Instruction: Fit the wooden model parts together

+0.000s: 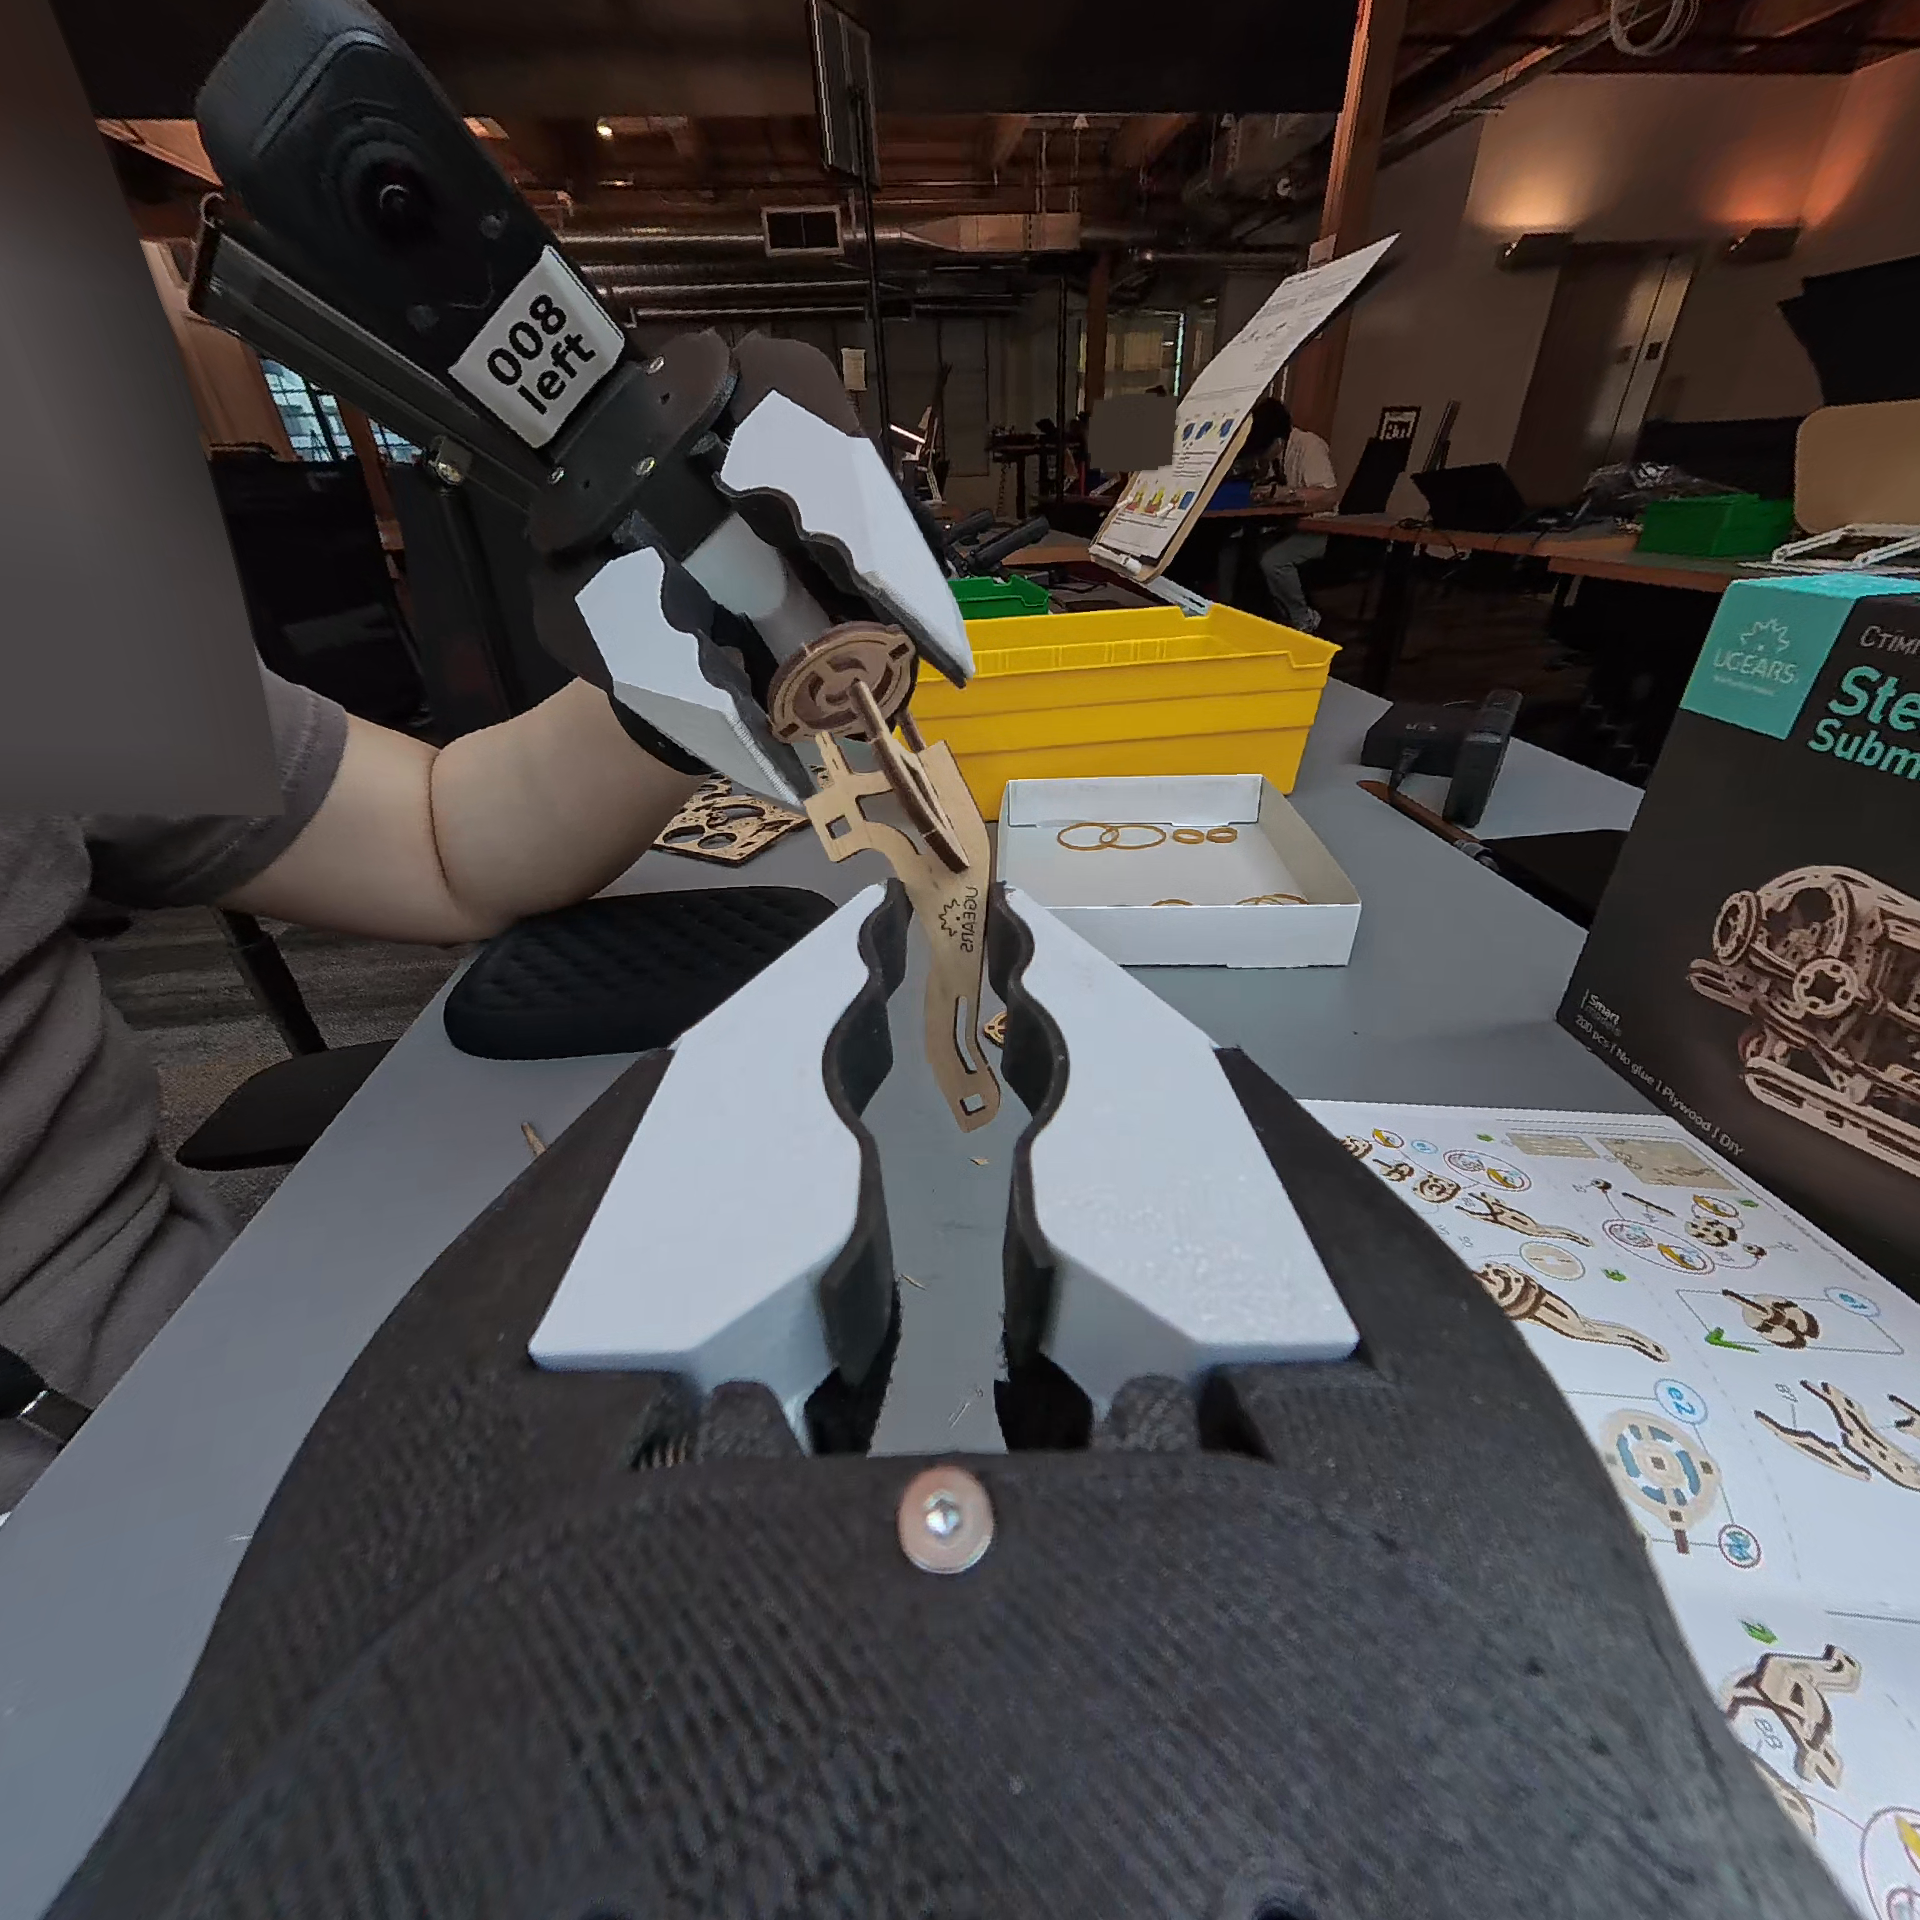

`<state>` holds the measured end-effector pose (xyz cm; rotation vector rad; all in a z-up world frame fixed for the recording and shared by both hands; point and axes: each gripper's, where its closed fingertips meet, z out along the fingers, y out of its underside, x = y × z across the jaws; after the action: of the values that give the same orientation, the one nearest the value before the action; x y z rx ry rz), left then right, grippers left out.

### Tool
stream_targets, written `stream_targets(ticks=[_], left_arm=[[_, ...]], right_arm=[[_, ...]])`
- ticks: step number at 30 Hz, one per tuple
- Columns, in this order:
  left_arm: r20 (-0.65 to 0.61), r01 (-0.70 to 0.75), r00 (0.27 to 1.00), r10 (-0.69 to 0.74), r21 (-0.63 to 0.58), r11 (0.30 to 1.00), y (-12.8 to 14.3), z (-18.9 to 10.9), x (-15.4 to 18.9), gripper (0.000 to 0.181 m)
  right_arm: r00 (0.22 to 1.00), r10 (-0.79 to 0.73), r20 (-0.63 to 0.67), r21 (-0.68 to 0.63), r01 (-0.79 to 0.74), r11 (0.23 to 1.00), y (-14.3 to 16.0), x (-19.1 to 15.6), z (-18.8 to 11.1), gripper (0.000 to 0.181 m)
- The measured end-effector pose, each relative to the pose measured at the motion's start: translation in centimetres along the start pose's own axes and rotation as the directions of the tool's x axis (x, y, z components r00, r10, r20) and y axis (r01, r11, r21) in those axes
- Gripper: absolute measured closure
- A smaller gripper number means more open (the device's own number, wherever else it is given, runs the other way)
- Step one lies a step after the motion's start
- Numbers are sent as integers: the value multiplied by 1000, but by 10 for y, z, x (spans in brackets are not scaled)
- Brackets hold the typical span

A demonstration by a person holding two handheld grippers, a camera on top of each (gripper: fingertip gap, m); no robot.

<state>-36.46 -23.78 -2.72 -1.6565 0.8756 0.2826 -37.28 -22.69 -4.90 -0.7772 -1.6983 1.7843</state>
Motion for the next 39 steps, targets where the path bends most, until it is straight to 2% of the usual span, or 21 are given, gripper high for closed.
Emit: stream_targets(ticks=[15, 39], left_arm=[[-85, 35, 996, -38, -45, 998, 9, 1, 11, 148], [-233, 153, 962, -144, 18, 988, -1, -7, 26, 148]], right_arm=[[997, 55, 50, -55, -52, 997, 10, -6, 5, 168], [979, 123, 163, -77, -112, 991, 16, -25, 12, 168]])
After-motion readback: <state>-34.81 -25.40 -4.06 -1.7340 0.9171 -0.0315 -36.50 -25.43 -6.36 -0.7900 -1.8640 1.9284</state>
